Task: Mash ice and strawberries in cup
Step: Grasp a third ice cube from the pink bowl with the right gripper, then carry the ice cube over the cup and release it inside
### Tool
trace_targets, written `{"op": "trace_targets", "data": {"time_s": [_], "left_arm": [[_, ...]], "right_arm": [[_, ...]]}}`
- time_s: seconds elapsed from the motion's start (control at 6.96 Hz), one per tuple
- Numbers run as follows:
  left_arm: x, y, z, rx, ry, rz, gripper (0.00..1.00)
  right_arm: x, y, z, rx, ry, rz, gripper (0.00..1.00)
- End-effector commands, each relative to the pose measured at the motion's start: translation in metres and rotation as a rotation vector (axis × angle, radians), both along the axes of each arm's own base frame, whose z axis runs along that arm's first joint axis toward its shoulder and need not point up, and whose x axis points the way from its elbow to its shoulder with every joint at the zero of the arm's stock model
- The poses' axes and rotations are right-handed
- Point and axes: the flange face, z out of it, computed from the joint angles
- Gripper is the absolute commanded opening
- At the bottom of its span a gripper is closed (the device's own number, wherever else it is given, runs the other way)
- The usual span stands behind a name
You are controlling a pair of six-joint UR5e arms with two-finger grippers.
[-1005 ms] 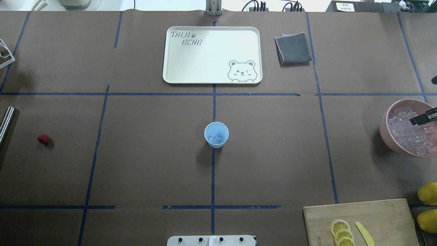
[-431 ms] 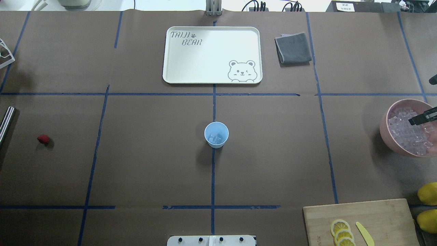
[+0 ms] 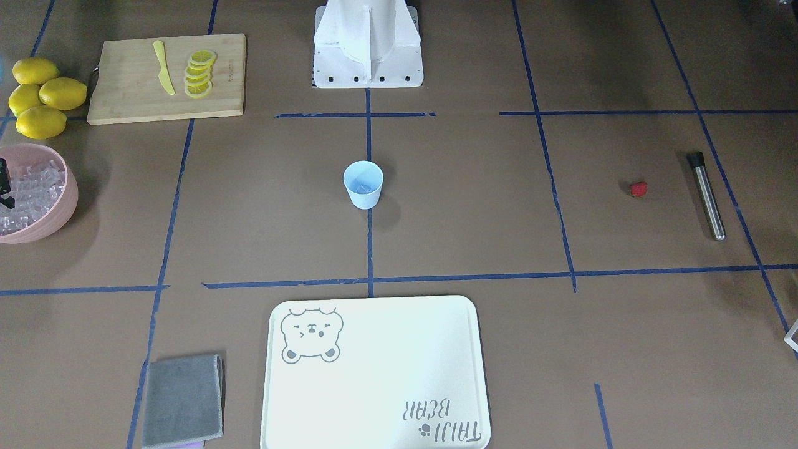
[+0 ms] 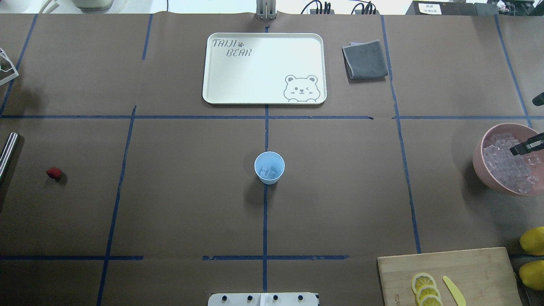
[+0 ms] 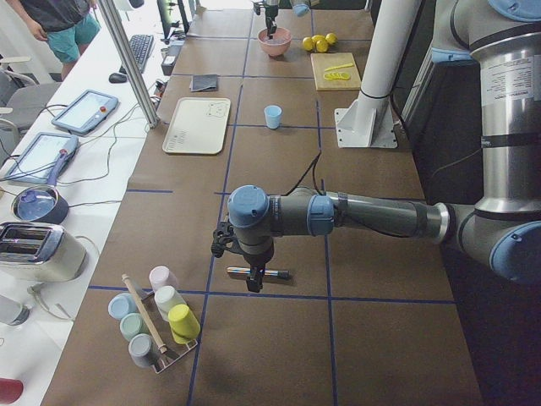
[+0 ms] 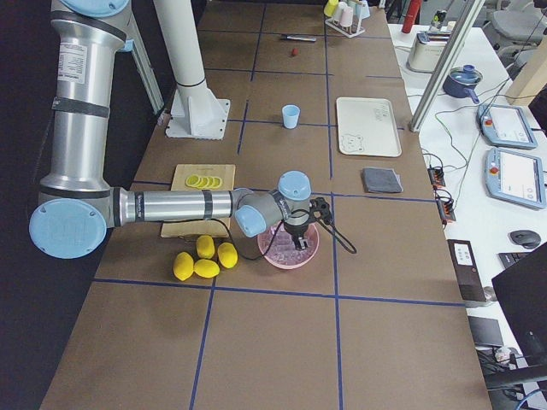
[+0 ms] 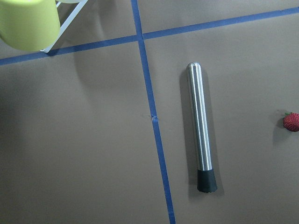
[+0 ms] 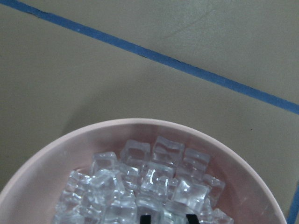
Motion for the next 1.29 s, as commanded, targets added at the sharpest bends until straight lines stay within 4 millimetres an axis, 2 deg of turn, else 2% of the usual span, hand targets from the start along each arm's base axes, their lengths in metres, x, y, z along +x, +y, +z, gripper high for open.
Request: {"op": "trace_targets", "data": {"time_s": [0.0, 0.14, 0.29, 0.43, 0.57, 0.72, 0.86, 1.01, 1.15], "left_arm": [[0.000, 0.001, 0.001, -0.003, 0.000, 0.000, 1.00], [0.001, 0.001, 0.002, -0.004, 0.000, 0.001, 1.00], [0.001, 0.001, 0.001, -0.003, 0.000, 0.000, 1.00], [0.001, 0.001, 0.002, -0.006, 0.000, 0.000, 1.00], [0.001, 0.001, 0.002, -0.006, 0.000, 0.000, 1.00], [0.001, 0.001, 0.002, -0.004, 0.000, 0.000, 1.00], [0.001, 0.001, 0.001, -0.003, 0.000, 0.000, 1.00], [0.001, 0.000, 0.000, 0.001, 0.000, 0.000, 1.00], [0.001, 0.000, 0.000, 0.001, 0.000, 0.000, 1.00]], "right_arm": [[0.005, -0.001, -0.047, 0.021, -0.035, 0.003, 0.11], [-0.003, -0.018, -0.092, 0.010, -0.046, 0.044, 0.11], [-0.039, -0.036, -0.135, -0.028, -0.091, 0.094, 0.11], [-0.087, -0.044, -0.173, -0.021, -0.112, 0.102, 0.13], [-0.118, -0.039, -0.189, 0.012, -0.099, 0.092, 0.17], [-0.165, -0.029, -0.213, -0.006, -0.121, 0.072, 0.19], [-0.219, -0.026, -0.262, -0.043, -0.113, 0.102, 0.20], [-0.281, -0.013, -0.323, -0.090, -0.066, 0.155, 0.19], [-0.334, 0.011, -0.374, -0.112, -0.032, 0.216, 0.18]]}}
